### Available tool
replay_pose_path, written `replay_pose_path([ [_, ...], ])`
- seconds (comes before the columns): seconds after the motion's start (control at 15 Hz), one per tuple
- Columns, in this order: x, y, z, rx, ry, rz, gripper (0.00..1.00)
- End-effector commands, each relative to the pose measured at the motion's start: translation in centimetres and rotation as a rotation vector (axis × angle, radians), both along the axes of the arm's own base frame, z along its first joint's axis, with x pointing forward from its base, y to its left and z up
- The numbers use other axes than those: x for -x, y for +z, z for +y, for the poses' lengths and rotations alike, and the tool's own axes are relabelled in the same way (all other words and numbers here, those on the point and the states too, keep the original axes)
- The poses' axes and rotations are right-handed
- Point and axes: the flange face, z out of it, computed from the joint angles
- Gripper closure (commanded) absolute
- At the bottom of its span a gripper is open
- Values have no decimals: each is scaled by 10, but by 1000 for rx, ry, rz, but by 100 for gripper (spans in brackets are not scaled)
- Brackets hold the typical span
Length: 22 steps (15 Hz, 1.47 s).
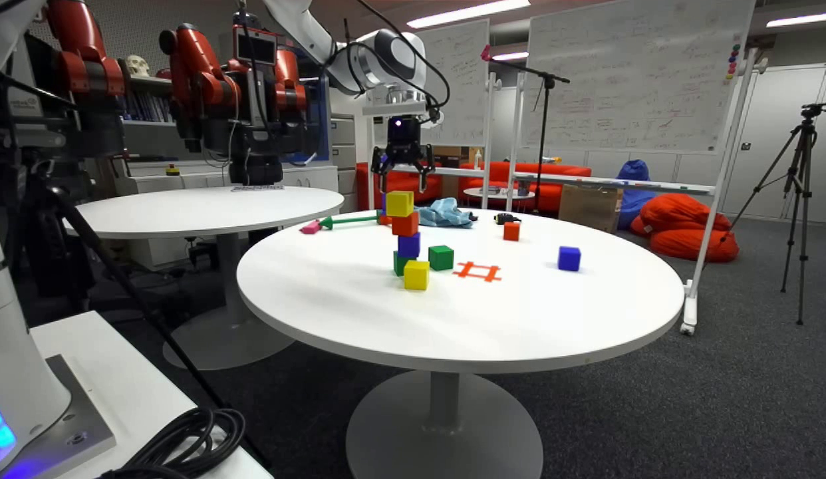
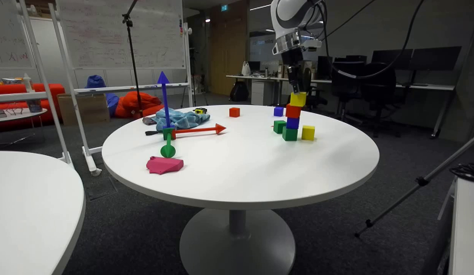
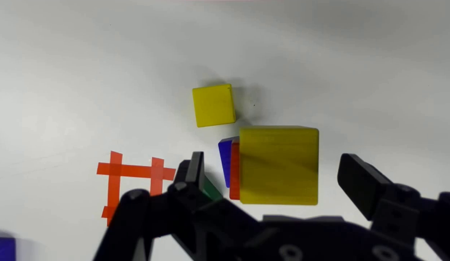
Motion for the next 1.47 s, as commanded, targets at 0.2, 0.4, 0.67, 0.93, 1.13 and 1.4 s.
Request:
replay_pose_path([
  [0.2,24,66,-58,-32,-122,-133,0],
  [0.4,42,100,-94,-59,-208,-224,0],
  [0.67,34,105,-99,-41,-201,-204,0],
  [0.93,34,99,-94,-43,-199,-203,0],
  [1.13,34,98,-94,-43,-200,-203,0],
  [1.4,34,98,-94,-43,-200,-203,0],
])
